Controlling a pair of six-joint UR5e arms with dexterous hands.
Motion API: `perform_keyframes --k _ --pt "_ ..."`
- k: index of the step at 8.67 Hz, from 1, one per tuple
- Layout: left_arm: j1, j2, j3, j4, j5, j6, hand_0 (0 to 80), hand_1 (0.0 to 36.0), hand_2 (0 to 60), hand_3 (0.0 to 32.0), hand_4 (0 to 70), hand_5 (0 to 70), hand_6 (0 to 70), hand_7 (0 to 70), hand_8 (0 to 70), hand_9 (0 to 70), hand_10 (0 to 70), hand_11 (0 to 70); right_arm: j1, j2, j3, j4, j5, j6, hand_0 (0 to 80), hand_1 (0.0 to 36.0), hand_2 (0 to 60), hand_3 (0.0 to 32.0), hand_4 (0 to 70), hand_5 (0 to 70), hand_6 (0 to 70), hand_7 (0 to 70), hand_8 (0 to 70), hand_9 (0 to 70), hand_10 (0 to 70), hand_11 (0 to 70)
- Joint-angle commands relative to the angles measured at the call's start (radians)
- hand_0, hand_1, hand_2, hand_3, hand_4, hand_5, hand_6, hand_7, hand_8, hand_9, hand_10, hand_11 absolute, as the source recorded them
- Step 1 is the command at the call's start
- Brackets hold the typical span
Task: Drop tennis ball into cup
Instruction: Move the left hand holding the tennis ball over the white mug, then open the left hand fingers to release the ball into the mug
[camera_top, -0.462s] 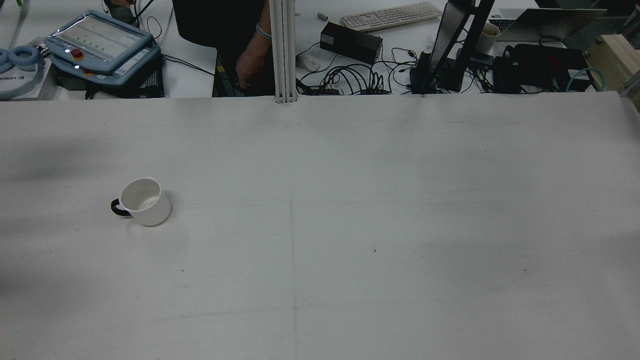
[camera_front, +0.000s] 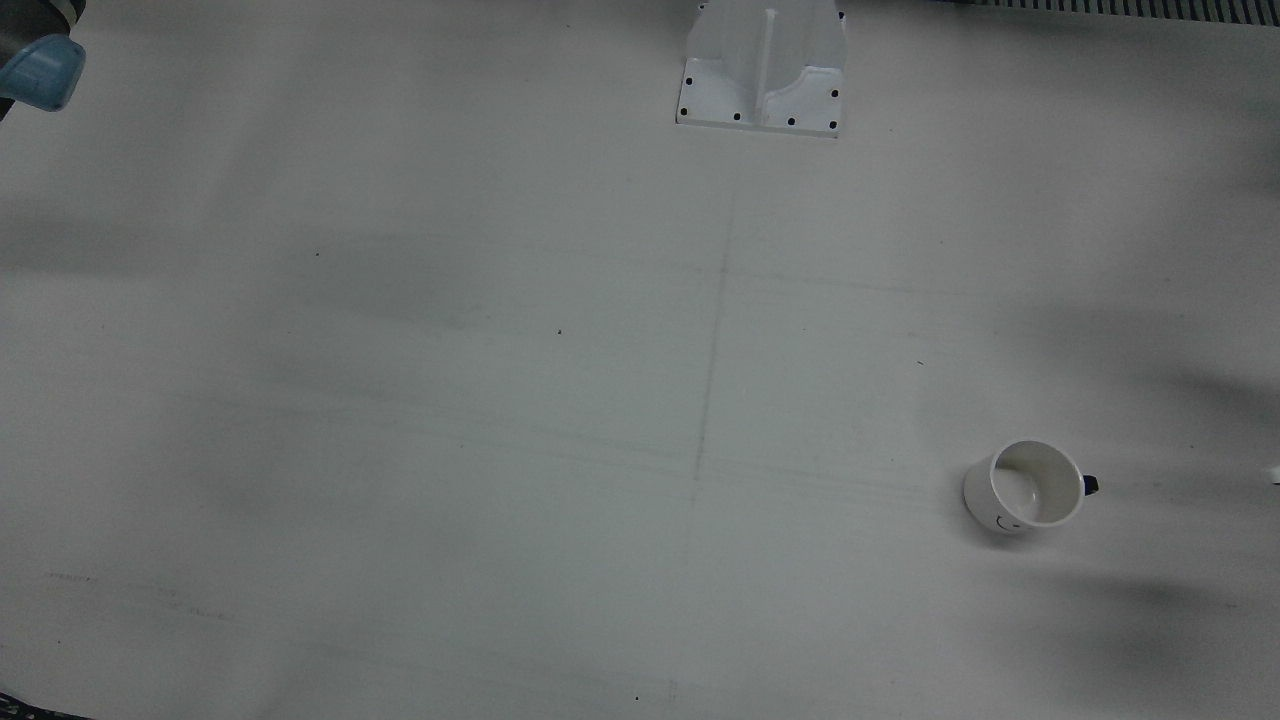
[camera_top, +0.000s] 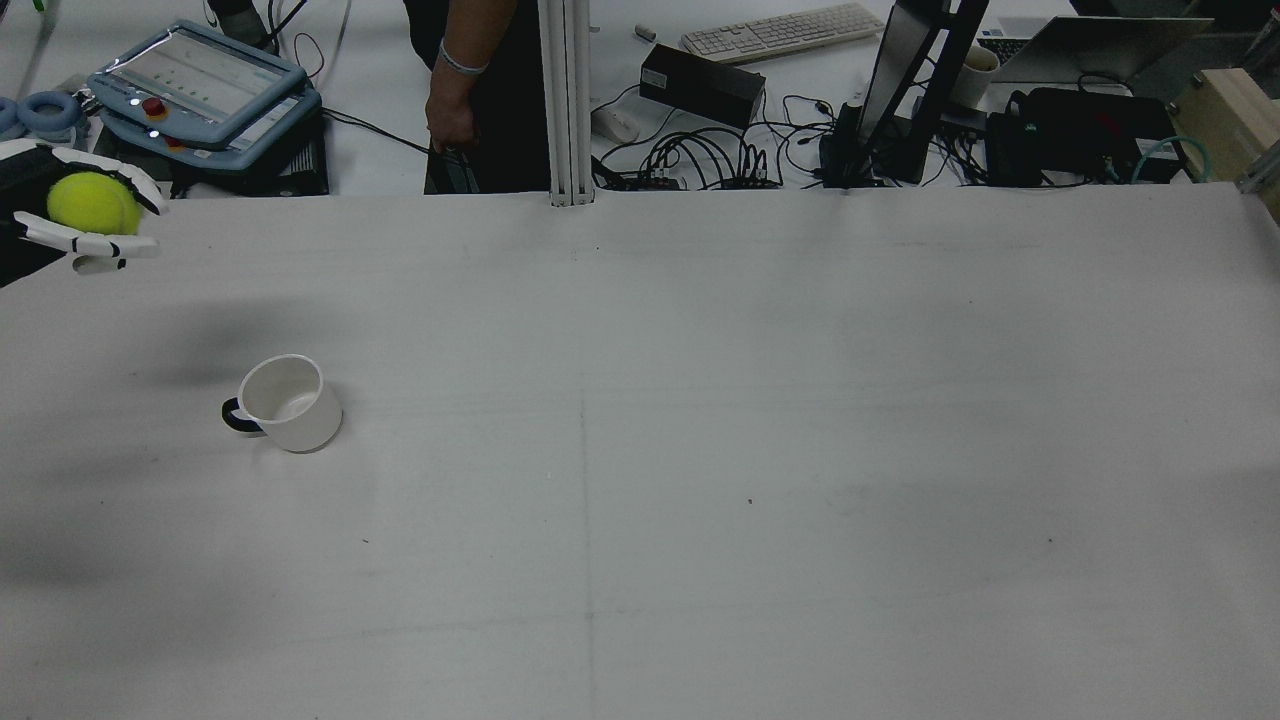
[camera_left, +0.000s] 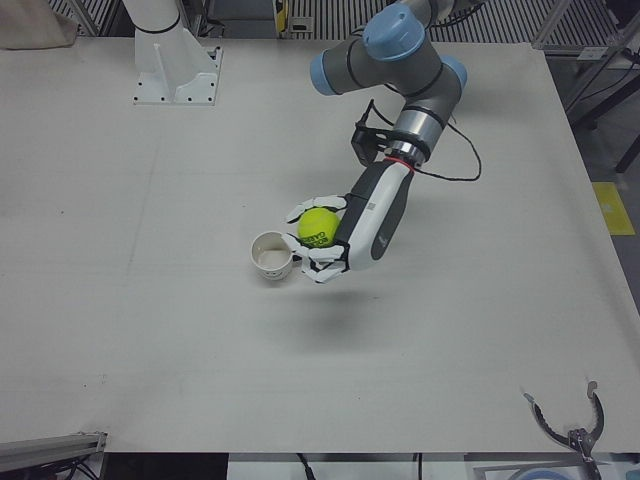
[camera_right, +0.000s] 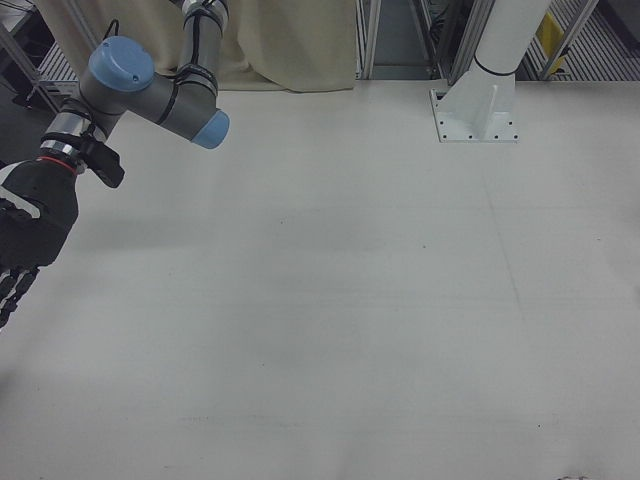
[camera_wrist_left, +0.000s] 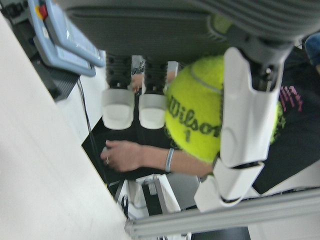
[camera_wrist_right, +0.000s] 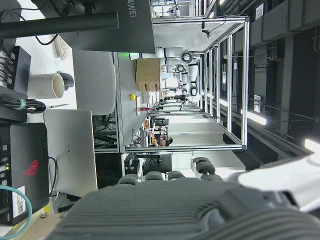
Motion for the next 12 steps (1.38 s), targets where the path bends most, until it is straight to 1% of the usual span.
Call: perform_keyframes --k 1,6,7,10,12 --pt "0.194 -0.026 0.008 0.018 -0.026 0.004 60.3 36.0 60.0 0.0 69.7 24.8 38.0 70.0 70.0 70.0 70.0 70.0 0.0 0.0 0.0 0.0 0.0 0.0 0.0 0.0 0.0 0.0 0.0 0.0 0.0 0.0 0.0 0.0 0.0 0.0" --pt "0.202 -0.04 0.013 0.025 -0.018 0.004 60.1 36.0 60.0 0.0 70.0 25.0 38.5 70.0 70.0 70.0 70.0 70.0 0.0 -0.001 0.0 0.0 0.0 0.0 0.0 0.0 0.0 0.0 0.0 0.0 0.0 0.0 0.0 0.0 0.0 0.0" --pt "0.199 -0.04 -0.002 0.036 -0.015 -0.001 60.2 36.0 60.0 0.0 70.0 25.2 39.0 70.0 70.0 70.0 70.0 70.0 0.0 0.0 0.0 0.0 0.0 0.0 0.0 0.0 0.0 0.0 0.0 0.0 0.0 0.0 0.0 0.0 0.0 0.0" --pt "0.193 -0.056 -0.082 0.108 -0.014 -0.001 60.1 36.0 60.0 0.0 70.0 25.0 38.4 70.0 70.0 70.0 70.0 70.0 0.0 0.0 0.0 0.0 0.0 0.0 0.0 0.0 0.0 0.0 0.0 0.0 0.0 0.0 0.0 0.0 0.0 0.0" --pt "0.193 -0.054 -0.087 0.11 -0.014 -0.001 60.1 36.0 60.0 0.0 70.0 25.0 38.2 70.0 70.0 70.0 70.0 70.0 0.0 0.0 0.001 0.0 0.0 0.0 0.0 0.0 0.0 0.0 0.0 0.0 0.0 0.0 0.0 0.0 0.0 0.0"
